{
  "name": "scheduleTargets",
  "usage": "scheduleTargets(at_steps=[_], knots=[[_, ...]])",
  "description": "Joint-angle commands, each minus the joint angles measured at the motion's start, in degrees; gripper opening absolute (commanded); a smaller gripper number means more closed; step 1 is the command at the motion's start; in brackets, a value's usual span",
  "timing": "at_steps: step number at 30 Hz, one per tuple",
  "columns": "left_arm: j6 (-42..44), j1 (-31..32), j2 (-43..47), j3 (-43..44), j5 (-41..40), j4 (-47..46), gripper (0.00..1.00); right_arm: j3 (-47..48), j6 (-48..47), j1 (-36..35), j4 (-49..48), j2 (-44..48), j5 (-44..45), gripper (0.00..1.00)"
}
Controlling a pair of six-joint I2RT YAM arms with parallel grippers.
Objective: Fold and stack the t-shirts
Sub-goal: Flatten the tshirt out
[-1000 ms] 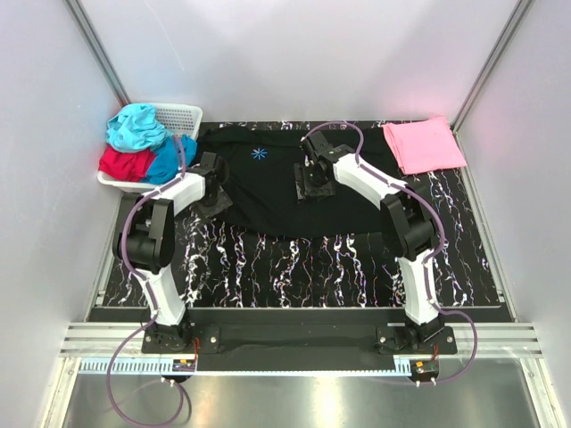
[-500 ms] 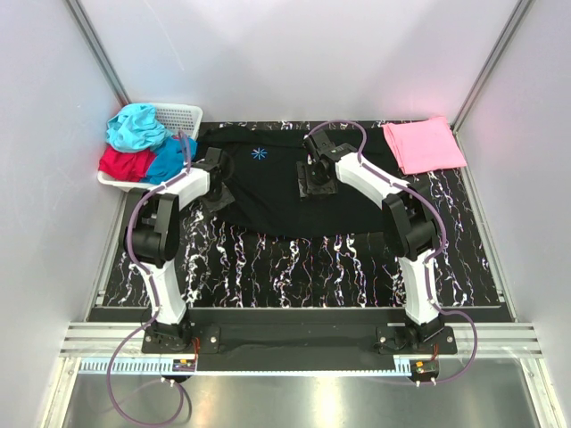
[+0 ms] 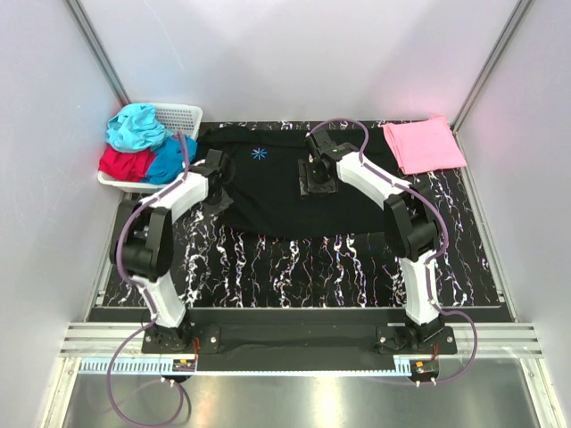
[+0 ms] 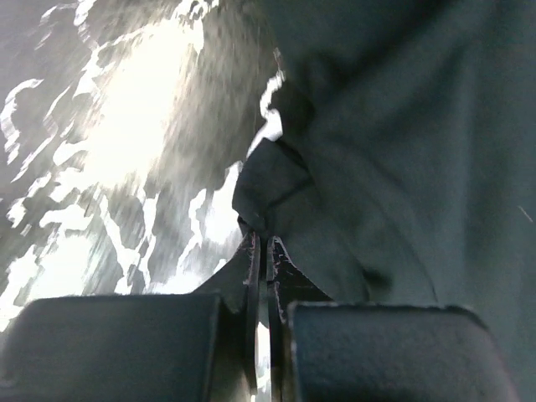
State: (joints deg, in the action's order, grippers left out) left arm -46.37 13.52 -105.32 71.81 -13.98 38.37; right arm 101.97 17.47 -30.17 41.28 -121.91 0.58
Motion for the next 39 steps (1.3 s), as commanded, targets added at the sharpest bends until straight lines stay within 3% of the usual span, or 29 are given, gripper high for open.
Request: scheduleTargets(at_steps=[1,8,15,26,28,29,33,36,39], knots=[[0.67,2.03,9.24,-0.09,-4.21,2.22,0.00,-0.02,1.51,0.47,-1.90,3.78,0.04,0.66],[-1.97,5.37,20.05,-1.23,-6.14,10.31,0.00,-2.13,2.39,0.38,-2.78,5.10,-0.40,0.66],[-5.13,7.92,28.67,-11.07,-2.02,14.36,0.00,-4.06,2.04,0.29,-3.22,6.86,0.39,0.66],[-14.44,12.14,45.89,-22.76,-2.10,23.85,0.02,-6.35,1.95,0.38,-3.31,7.39,0.21,0.66],[-16.28,12.93,48.70,-24.60,-2.46,25.08,0.15,-6.61,2.04,0.38,-3.31,7.38,0.12,0.65],[-16.64,13.02,49.50,-25.14,-2.55,25.26,0.30,-6.87,2.04,0.38,-3.31,7.56,0.04,0.66],[-17.70,13.55,51.35,-27.33,-2.46,25.79,0.64,-7.23,2.04,0.29,-3.48,8.26,0.04,0.65],[-17.97,13.99,51.44,-28.22,-2.98,26.14,0.69,-7.40,2.12,0.29,-3.40,8.97,-0.05,0.65],[-18.67,14.52,51.88,-28.57,-3.25,26.05,0.67,-7.93,2.30,0.29,-3.48,9.41,-0.40,0.66]])
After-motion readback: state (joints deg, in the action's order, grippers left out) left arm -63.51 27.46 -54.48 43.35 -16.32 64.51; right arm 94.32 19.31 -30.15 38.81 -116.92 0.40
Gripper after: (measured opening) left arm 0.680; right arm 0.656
